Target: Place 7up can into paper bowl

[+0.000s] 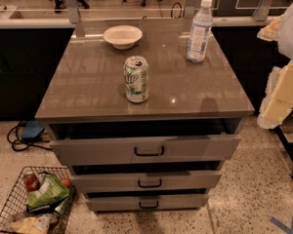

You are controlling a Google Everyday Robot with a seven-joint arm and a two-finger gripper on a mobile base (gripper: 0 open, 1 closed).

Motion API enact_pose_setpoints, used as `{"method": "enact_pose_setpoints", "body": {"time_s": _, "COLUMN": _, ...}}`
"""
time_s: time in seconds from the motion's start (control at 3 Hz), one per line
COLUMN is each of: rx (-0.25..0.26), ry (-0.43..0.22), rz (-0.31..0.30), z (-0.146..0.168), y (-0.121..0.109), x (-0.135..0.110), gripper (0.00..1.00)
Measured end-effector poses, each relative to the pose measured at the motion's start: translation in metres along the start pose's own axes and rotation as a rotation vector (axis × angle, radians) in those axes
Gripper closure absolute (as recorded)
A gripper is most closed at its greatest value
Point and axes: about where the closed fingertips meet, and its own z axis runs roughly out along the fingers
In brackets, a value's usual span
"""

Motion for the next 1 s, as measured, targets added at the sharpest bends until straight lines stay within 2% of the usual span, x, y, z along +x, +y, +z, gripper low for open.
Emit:
{"method": "enact_pose_setpoints", "body": {"time_s": 0.33, "rx": 0.003, "ry": -0.003, "rz": 0.001, "z": -0.001, "y": -0.001, "x": 0.0, "gripper": 0.0}}
{"method": "enact_pose_setpoints", "body": {"time_s": 0.67, "rx": 0.022, "ry": -0.078, "rz": 0.023, "z": 0.005, "y": -0.02, "x": -0.007, "gripper": 0.0}}
{"method": "enact_pose_setpoints", "body": {"time_s": 1.0, "rx": 0.038, "ry": -0.242, "rz": 0.102, "z": 0.029, "y": -0.042, "x": -0.015, "gripper": 0.0}}
